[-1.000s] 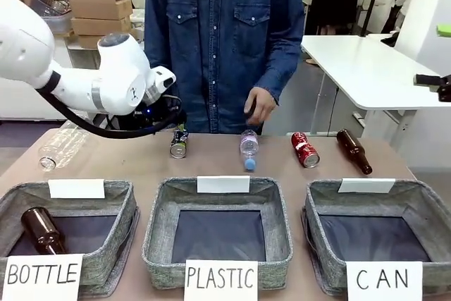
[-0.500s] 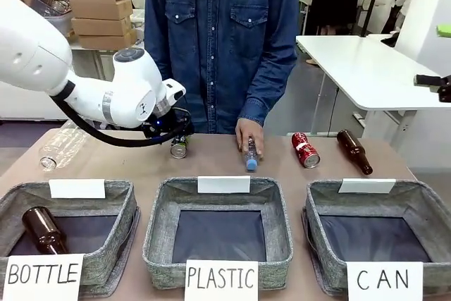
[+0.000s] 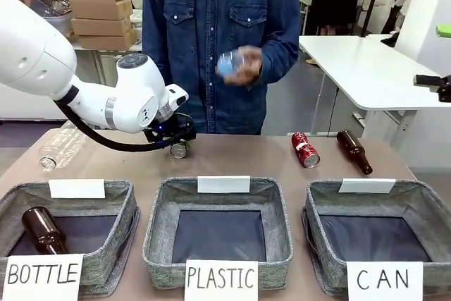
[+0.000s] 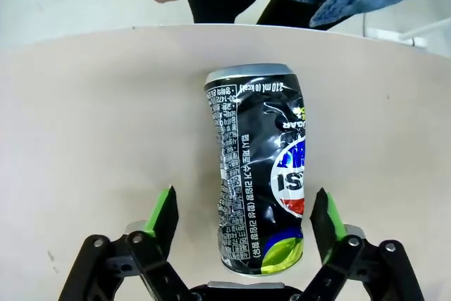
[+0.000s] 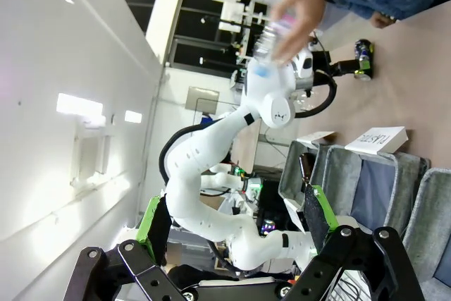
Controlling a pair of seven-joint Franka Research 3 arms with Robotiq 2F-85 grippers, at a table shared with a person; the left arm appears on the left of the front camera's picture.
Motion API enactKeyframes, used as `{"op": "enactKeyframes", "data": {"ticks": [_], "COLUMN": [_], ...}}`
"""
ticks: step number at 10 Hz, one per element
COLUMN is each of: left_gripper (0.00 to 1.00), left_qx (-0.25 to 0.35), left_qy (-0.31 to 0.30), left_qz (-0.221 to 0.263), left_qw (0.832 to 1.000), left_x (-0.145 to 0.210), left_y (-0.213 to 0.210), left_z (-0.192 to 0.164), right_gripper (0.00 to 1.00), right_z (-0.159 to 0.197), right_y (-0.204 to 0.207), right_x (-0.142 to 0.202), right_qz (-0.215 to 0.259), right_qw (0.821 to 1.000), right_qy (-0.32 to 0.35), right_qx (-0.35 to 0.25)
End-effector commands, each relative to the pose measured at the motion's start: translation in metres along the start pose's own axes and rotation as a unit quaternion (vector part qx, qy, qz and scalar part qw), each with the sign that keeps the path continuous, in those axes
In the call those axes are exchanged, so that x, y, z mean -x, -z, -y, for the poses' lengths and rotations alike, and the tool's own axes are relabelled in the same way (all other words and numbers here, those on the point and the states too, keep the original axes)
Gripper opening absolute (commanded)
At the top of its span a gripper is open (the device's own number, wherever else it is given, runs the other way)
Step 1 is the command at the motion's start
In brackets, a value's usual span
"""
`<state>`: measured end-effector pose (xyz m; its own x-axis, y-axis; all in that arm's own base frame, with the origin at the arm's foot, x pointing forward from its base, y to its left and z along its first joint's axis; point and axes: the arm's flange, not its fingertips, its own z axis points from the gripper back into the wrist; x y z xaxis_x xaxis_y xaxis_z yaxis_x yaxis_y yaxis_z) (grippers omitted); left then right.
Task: Sort the can waste into the basket.
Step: Pick up the can waste from the table and place it in the right Fabric basket.
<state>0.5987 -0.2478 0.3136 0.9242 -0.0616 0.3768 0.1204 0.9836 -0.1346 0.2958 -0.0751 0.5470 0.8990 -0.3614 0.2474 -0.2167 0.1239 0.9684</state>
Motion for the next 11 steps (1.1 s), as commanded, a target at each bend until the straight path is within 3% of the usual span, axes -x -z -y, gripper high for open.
{"op": "enactKeyframes", "data": {"ticks": [1,2,4,5,6,8,9,11], "left_gripper": [0.4,0.0,0.0,0.15,0.02,0.0,0.0,0.0], "left_qx": [-0.009,-0.008,-0.004,-0.003,-0.003,0.0,0.002,0.033], "left_qy": [0.005,0.006,0.008,0.008,0.006,0.0,-0.004,0.046], "left_qz": [0.009,0.009,0.013,0.014,0.014,0.013,-0.014,-0.084], "left_qw": [1.0,1.0,1.0,1.0,1.0,1.0,1.0,0.995], "left_x": [0.001,0.001,0.001,0.0,0.0,-0.004,-0.007,-0.006], "left_y": [0.0,0.0,-0.001,-0.001,-0.003,-0.013,-0.031,-0.097], "left_z": [0.001,0.0,-0.001,-0.001,-0.002,-0.006,-0.016,-0.053], "right_gripper": [1.0,1.0,1.0,1.0,1.0,1.0,1.0,1.0], "right_z": [0.0,0.0,0.0,0.0,0.0,0.0,0.0,0.0], "right_y": [0.002,0.002,0.002,0.002,0.002,0.002,0.002,0.002], "right_x": [-0.004,-0.004,-0.004,-0.004,-0.004,-0.004,-0.004,-0.004], "right_qz": [0.003,0.003,0.003,0.003,0.003,0.003,0.003,0.003], "right_qw": [1.0,1.0,1.0,1.0,1.0,1.0,1.0,1.0], "right_qy": [-0.015,-0.015,-0.015,-0.015,-0.015,-0.015,-0.015,-0.015], "right_qx": [-0.011,-0.011,-0.011,-0.011,-0.011,-0.011,-0.011,-0.011]}}
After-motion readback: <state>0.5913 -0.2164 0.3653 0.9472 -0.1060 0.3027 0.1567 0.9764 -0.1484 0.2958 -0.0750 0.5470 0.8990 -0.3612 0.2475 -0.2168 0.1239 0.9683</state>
